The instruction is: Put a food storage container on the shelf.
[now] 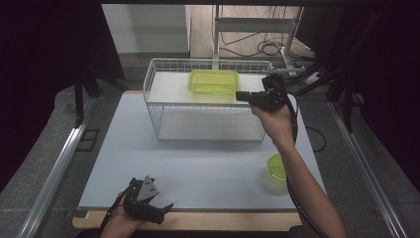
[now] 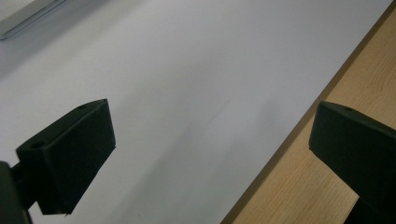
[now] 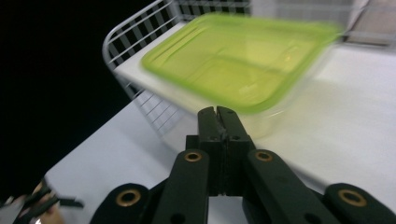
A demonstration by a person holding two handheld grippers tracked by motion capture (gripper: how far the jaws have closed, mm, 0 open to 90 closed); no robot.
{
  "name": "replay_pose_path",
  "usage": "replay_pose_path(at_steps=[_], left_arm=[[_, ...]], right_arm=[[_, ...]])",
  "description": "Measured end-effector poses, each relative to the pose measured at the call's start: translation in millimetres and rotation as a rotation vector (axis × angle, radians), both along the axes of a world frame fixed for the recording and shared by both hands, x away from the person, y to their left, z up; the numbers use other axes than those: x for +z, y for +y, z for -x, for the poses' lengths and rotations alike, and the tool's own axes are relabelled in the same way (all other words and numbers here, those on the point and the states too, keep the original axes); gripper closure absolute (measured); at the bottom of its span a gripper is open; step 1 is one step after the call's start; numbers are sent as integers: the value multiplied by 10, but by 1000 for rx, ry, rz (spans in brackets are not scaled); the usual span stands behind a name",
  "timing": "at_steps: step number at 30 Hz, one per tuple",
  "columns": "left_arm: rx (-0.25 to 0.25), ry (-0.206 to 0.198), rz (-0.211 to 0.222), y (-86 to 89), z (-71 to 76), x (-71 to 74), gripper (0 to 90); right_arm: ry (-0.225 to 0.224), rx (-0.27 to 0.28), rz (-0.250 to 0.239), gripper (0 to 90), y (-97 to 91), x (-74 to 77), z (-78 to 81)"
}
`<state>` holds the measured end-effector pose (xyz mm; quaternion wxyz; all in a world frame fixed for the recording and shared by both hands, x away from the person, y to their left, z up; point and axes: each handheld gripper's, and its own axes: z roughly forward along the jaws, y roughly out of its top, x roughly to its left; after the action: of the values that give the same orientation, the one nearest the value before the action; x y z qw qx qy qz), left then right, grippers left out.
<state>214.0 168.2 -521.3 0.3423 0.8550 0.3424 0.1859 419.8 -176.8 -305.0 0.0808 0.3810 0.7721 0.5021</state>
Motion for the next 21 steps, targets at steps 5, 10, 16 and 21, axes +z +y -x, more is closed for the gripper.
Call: replay_pose_path(at_steps=[5, 10, 16, 21], left_arm=[[-3, -1, -6, -6, 3, -1, 3], [-6, 1, -10, 3, -1, -4, 4], [-3, 5, -7, 18, -4, -8, 4], [-9, 8, -13, 3, -1, -12, 4]], right_arm=[[4, 66, 63, 894, 262, -150, 49], [17, 73, 86, 894, 463, -257, -101], [34, 58, 77, 893, 515, -330, -235], [32, 56, 82, 891, 542, -325, -269]])
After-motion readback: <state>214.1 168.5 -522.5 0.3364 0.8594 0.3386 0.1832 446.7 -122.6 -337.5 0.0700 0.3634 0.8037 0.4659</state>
